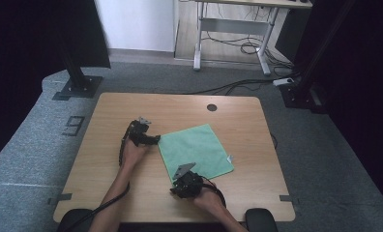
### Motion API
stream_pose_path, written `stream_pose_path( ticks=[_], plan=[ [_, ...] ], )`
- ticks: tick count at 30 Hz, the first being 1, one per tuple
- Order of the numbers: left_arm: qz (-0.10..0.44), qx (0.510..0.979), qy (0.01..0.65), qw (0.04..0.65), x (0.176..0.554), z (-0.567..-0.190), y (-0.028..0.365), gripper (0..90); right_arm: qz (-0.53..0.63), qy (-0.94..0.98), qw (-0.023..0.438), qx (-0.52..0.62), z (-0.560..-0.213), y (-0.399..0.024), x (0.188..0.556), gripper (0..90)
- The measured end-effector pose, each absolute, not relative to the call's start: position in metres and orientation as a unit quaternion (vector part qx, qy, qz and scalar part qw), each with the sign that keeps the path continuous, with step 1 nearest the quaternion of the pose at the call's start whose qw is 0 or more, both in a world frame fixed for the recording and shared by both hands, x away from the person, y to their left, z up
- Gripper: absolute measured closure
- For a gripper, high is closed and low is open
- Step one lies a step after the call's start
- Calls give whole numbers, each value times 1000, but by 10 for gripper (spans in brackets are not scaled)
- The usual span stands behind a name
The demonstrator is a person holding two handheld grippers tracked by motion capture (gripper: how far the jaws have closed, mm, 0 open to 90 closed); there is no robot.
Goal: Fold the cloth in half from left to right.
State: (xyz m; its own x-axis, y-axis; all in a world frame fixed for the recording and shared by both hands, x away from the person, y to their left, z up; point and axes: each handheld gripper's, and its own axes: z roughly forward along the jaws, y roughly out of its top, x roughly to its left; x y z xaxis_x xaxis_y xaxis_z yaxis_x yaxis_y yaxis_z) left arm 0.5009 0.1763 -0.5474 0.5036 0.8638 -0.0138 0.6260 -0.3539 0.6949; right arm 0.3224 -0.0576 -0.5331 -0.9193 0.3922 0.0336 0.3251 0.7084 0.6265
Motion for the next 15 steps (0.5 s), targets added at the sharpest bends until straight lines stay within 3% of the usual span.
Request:
stream_pose_path(
  ticks=[3,7,11,15],
  plan=[
    [179,805,454,336,499,-547,176,223,326,923,63,196,-533,-57,322,754],
    [177,810,439,348,496,-546,172,389,335,917,57,208,-535,-61,325,830],
    [168,814,426,357,493,-546,169,555,345,912,41,219,-536,-65,329,851],
    [131,815,423,374,493,-546,168,805,346,911,40,219,-536,-65,329,855]
  ],
)
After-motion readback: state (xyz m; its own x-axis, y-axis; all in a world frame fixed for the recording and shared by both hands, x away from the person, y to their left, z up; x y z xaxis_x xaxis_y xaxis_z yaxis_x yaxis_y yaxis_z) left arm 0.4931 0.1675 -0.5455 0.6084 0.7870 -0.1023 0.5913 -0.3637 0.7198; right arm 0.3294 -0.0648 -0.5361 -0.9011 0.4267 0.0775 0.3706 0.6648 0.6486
